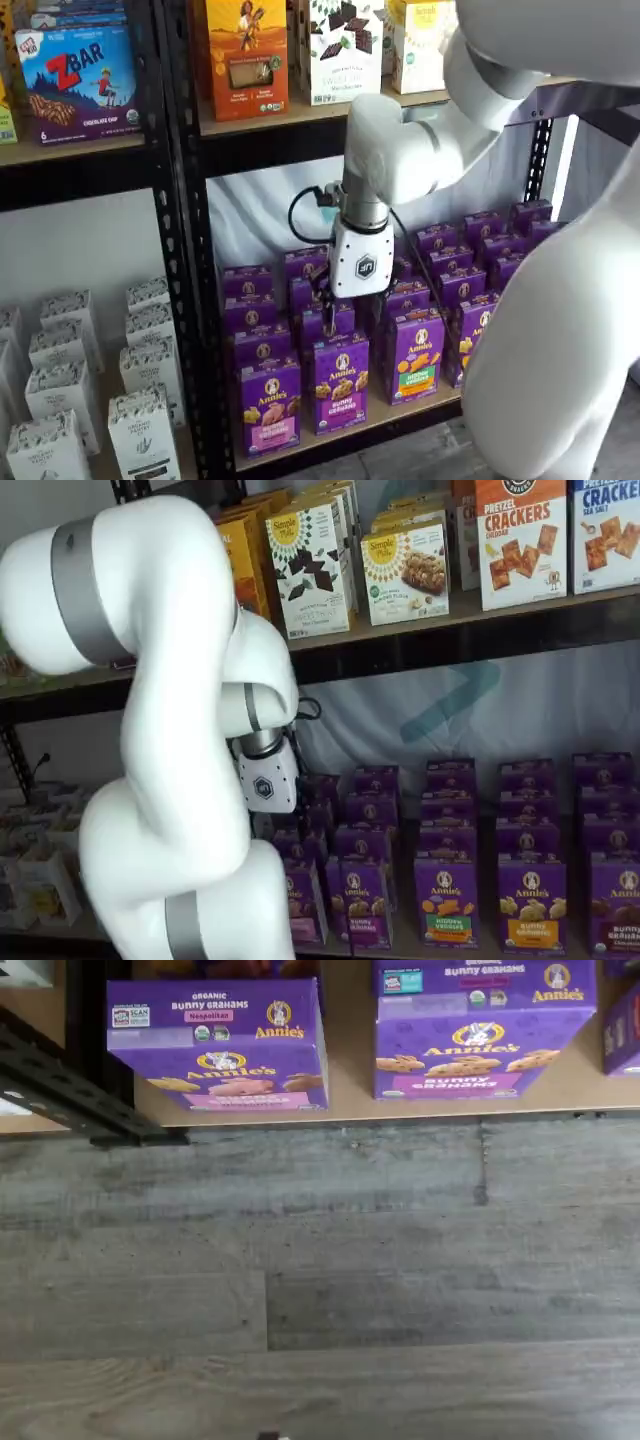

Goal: Pick up the purple box with a pink patch in the middle, on the bottom shelf, the first box from the left

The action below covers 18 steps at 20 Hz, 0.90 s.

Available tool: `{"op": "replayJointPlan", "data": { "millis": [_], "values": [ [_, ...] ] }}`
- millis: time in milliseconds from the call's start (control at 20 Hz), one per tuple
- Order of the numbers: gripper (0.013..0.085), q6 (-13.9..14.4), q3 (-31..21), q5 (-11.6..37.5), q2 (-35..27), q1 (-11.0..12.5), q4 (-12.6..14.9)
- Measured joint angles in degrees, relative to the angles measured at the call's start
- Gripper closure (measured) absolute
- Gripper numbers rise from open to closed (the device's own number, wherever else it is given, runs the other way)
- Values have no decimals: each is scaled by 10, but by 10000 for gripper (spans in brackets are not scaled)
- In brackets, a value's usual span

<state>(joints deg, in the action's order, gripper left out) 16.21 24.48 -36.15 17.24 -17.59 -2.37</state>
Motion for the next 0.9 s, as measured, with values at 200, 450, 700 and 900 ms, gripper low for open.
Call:
{"op": "replayJointPlan", "data": {
  "millis": [200, 450, 700, 900],
  "values": [
    [130, 3, 19, 33, -49, -3, 1],
    [130, -7, 63, 68, -134, -10, -17],
    [130, 14, 103, 90, -202, -21, -4],
    [130, 39, 135, 106, -255, -27, 17]
  ]
}}
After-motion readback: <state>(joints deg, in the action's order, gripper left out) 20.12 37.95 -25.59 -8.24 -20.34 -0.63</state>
